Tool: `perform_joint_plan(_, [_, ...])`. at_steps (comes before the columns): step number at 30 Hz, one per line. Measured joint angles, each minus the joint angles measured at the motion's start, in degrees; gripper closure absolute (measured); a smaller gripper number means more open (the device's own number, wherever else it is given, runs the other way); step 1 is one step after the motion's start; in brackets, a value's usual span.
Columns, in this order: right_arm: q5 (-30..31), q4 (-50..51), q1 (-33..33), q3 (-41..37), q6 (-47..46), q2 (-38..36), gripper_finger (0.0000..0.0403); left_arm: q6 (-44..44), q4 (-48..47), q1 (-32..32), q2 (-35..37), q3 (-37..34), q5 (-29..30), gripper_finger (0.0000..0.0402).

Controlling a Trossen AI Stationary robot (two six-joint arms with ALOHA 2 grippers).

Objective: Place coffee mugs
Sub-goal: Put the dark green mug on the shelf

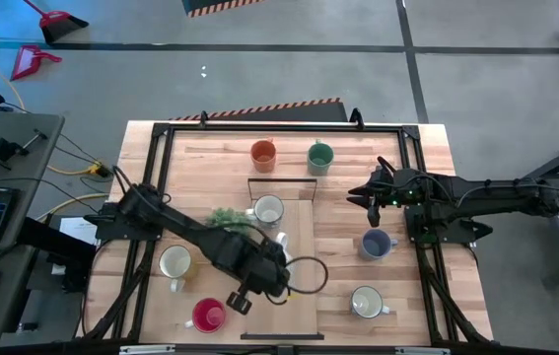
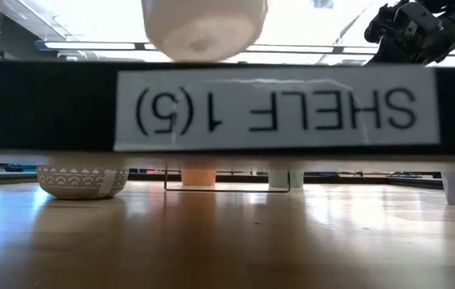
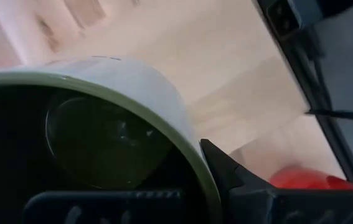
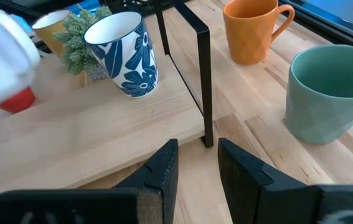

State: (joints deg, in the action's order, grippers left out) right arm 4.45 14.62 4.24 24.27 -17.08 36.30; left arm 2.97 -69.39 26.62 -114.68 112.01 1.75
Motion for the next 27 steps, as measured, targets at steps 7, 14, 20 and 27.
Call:
perform_joint_plan(7, [0.02,-0.25,-0.01,0.00,0.00,-0.01,0.0308,2.22,0.25,0.05,-3.97,0.00,-3.79,0.0396])
perform_joint_plan(14, [-0.45,-0.25,-0.01,0.00,-0.03,-0.01,0.0308,1.77,0.30,-0.35,-7.33,0.00,-6.43,0.0396])
perform_joint_plan(20, [-1.58,-0.25,0.01,0.00,-1.08,-0.01,0.0308,-1.25,0.40,-0.39,-7.43,0.00,-6.50,0.0396])
perform_joint_plan(27, [-1.64,-0.28,-0.01,0.00,-1.07,-0.01,0.0308,-7.66,0.36,-0.72,-7.43,0.00,-6.85,0.0396])
